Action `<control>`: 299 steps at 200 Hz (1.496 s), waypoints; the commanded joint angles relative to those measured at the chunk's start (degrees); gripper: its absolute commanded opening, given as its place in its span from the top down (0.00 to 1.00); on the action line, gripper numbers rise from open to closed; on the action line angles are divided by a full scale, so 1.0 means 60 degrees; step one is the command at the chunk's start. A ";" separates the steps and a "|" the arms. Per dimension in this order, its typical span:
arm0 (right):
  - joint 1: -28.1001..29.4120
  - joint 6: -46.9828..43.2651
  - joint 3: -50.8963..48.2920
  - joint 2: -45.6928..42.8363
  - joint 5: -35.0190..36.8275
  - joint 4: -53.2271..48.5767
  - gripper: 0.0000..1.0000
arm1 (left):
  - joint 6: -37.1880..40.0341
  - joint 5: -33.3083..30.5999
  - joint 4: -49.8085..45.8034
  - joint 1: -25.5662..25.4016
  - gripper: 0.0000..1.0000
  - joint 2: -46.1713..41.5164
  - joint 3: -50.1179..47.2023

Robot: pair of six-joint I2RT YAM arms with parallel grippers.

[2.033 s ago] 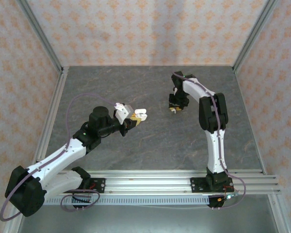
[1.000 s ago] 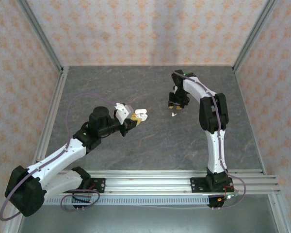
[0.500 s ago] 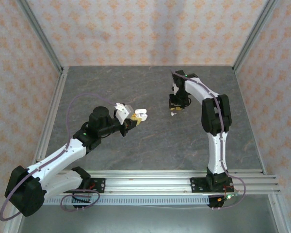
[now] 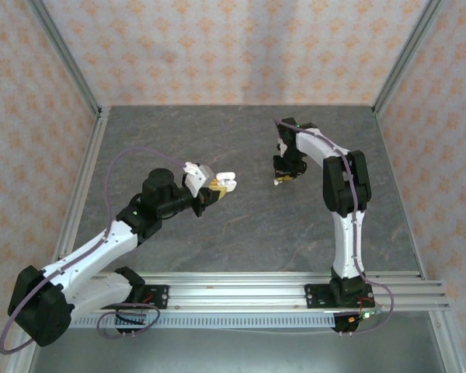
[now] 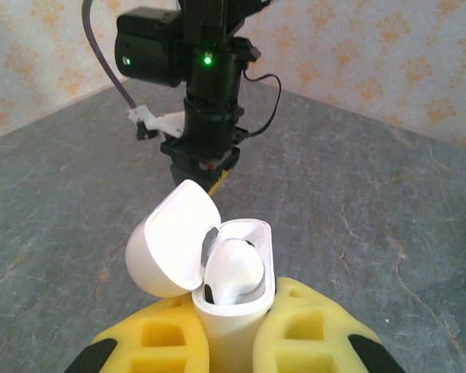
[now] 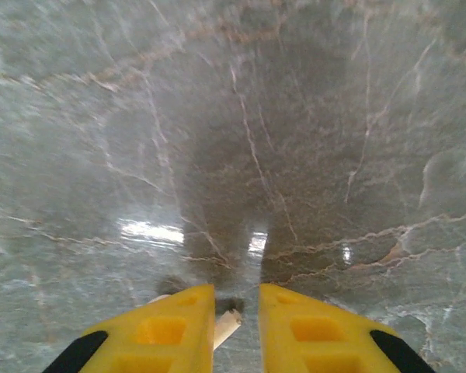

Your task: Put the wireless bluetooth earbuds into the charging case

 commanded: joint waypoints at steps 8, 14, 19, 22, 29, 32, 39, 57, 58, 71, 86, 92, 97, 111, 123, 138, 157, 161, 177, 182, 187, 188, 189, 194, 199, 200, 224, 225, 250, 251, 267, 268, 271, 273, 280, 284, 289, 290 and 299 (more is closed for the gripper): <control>-0.0045 0.0125 -0.0460 -0.0106 0.0162 0.0009 0.77 | -0.0055 -0.0054 -0.0082 -0.0105 1.00 -0.0280 0.0125; -0.0039 0.0184 -0.0588 -0.0185 0.0136 0.0029 0.78 | -0.0068 -0.0064 -0.0089 -0.0117 1.00 -0.0265 0.0147; -0.0036 0.0226 -0.0711 -0.0280 0.0116 0.0051 0.78 | -0.0065 -0.0042 -0.0086 -0.0117 1.00 -0.0241 0.0176; -0.0036 0.0277 -0.0794 -0.0316 0.0105 0.0072 0.78 | -0.0072 -0.0031 -0.0069 -0.0112 1.00 -0.0233 0.0189; -0.0034 0.0389 -0.0985 -0.0439 0.0097 0.0103 0.78 | -0.0084 -0.0023 -0.0062 -0.0108 1.00 -0.0211 0.0213; -0.0043 0.0444 -0.1078 -0.0496 0.0062 0.0117 0.79 | -0.0079 -0.0027 -0.0061 -0.0113 1.00 -0.0204 0.0227; -0.0034 0.0610 -0.1271 -0.0622 -0.0019 0.0158 0.79 | -0.0105 -0.0009 -0.0038 -0.0118 1.00 -0.0176 0.0227; -0.0035 0.1221 -0.1824 -0.0910 -0.0399 0.0294 0.79 | -0.0155 0.0033 0.0036 -0.0123 1.00 -0.0123 0.0238; -0.0041 0.1256 -0.1870 -0.0924 -0.0428 0.0309 0.79 | -0.0163 0.0034 0.0036 -0.0122 1.00 -0.0119 0.0240; -0.0035 0.1825 -0.2341 -0.1175 -0.0890 0.0543 0.80 | -0.0189 0.0036 0.0087 -0.0153 1.00 -0.0101 0.0243; -0.0019 0.2600 -0.2943 -0.1501 -0.1358 0.0964 0.81 | -0.0215 0.0019 0.0100 -0.0165 1.00 -0.0101 0.0234; -0.0019 0.2897 -0.3130 -0.1638 -0.1502 0.1107 0.81 | -0.0220 0.0023 0.0101 -0.0190 1.00 -0.0093 0.0234; -0.0018 0.3124 -0.3276 -0.1743 -0.1636 0.1210 0.81 | -0.0226 0.0021 0.0096 -0.0179 1.00 -0.0100 0.0240; -0.0013 0.3622 -0.3519 -0.2044 -0.1973 0.1425 0.82 | -0.0230 0.0006 0.0081 -0.0202 1.00 -0.0129 0.0241; 0.0025 0.3852 -0.3602 -0.2342 -0.2159 0.1553 0.82 | -0.0230 -0.0005 0.0068 -0.0208 1.00 -0.0152 0.0240; 0.0041 0.3971 -0.3566 -0.2712 -0.2176 0.1573 0.82 | -0.0216 -0.0019 0.0040 -0.0205 1.00 -0.0173 0.0241; 0.0031 0.3960 -0.3291 -0.3127 -0.1787 0.1365 0.82 | -0.0217 -0.0023 0.0055 -0.0199 1.00 -0.0187 0.0221; 0.0030 0.3929 -0.3202 -0.3186 -0.1649 0.1280 0.82 | -0.0213 -0.0023 0.0052 -0.0204 1.00 -0.0175 0.0214; 0.0124 0.3620 -0.2820 -0.3311 -0.1048 0.1033 0.81 | -0.0229 -0.0027 0.0087 -0.0216 1.00 -0.0174 0.0200; 0.0165 0.3487 -0.2674 -0.3284 -0.0865 0.0915 0.80 | -0.0244 -0.0022 0.0109 -0.0220 1.00 -0.0165 0.0199; 0.0223 0.3341 -0.2523 -0.3234 -0.0681 0.0795 0.79 | -0.0242 -0.0034 0.0105 -0.0222 1.00 -0.0159 0.0192; 0.0235 0.3312 -0.2498 -0.3222 -0.0642 0.0757 0.78 | -0.0243 -0.0029 0.0107 -0.0215 1.00 -0.0159 0.0188; 0.0248 0.3275 -0.2455 -0.3201 -0.0601 0.0731 0.78 | -0.0244 -0.0033 0.0115 -0.0212 1.00 -0.0159 0.0179; 0.0314 0.3107 -0.2262 -0.3111 -0.0432 0.0574 0.77 | -0.0244 -0.0034 0.0116 -0.0213 1.00 -0.0159 0.0184; 0.0389 0.2956 -0.2060 -0.2992 -0.0246 0.0377 0.75 | -0.0265 -0.0038 0.0125 -0.0221 1.00 -0.0159 0.0178; 0.0413 0.2922 -0.2017 -0.2954 -0.0213 0.0321 0.75 | -0.0262 -0.0038 0.0117 -0.0214 1.00 -0.0159 0.0174; 0.0827 0.2119 -0.0873 -0.2177 0.0801 -0.0713 0.71 | -0.0243 -0.0074 0.0101 -0.0222 1.00 -0.0155 0.0176; 0.0844 0.2086 -0.0830 -0.2151 0.0845 -0.0751 0.71 | -0.0244 -0.0070 0.0098 -0.0215 1.00 -0.0150 0.0180; 0.1183 0.1589 0.0049 -0.1462 0.1516 -0.1362 0.69 | -0.0229 -0.0089 0.0079 -0.0219 1.00 -0.0141 0.0177; 0.1184 0.1572 0.0070 -0.1449 0.1533 -0.1376 0.69 | -0.0230 -0.0093 0.0079 -0.0221 1.00 -0.0143 0.0181; 0.1286 0.1442 0.0405 -0.1090 0.1808 -0.1569 0.68 | -0.0218 -0.0096 0.0058 -0.0237 1.00 -0.0136 0.0198; 0.1294 0.1432 0.0417 -0.1058 0.1833 -0.1582 0.68 | -0.0216 -0.0104 0.0061 -0.0230 1.00 -0.0133 0.0199; 0.1304 0.1424 0.0489 -0.1012 0.1848 -0.1612 0.68 | -0.0215 -0.0097 0.0044 -0.0233 1.00 -0.0130 0.0199; 0.1313 0.1416 0.0524 -0.0961 0.1877 -0.1632 0.68 | -0.0208 -0.0097 0.0049 -0.0233 1.00 -0.0130 0.0196; 0.1332 0.1383 0.0636 -0.0830 0.1928 -0.1699 0.67 | -0.0202 -0.0110 0.0026 -0.0229 1.00 -0.0122 0.0213; 0.1331 0.1370 0.0719 -0.0756 0.1955 -0.1732 0.67 | -0.0193 -0.0108 0.0023 -0.0227 1.00 -0.0141 0.0207; 0.1333 0.1357 0.0779 -0.0687 0.1995 -0.1766 0.66 | -0.0185 -0.0111 0.0007 -0.0223 1.00 -0.0144 0.0213; 0.1339 0.1353 0.0794 -0.0674 0.2006 -0.1769 0.66 | -0.0186 -0.0111 0.0007 -0.0223 1.00 -0.0152 0.0214; 0.1349 0.1323 0.0873 -0.0542 0.2037 -0.1794 0.66 | -0.0172 -0.0125 -0.0032 -0.0227 1.00 -0.0146 0.0212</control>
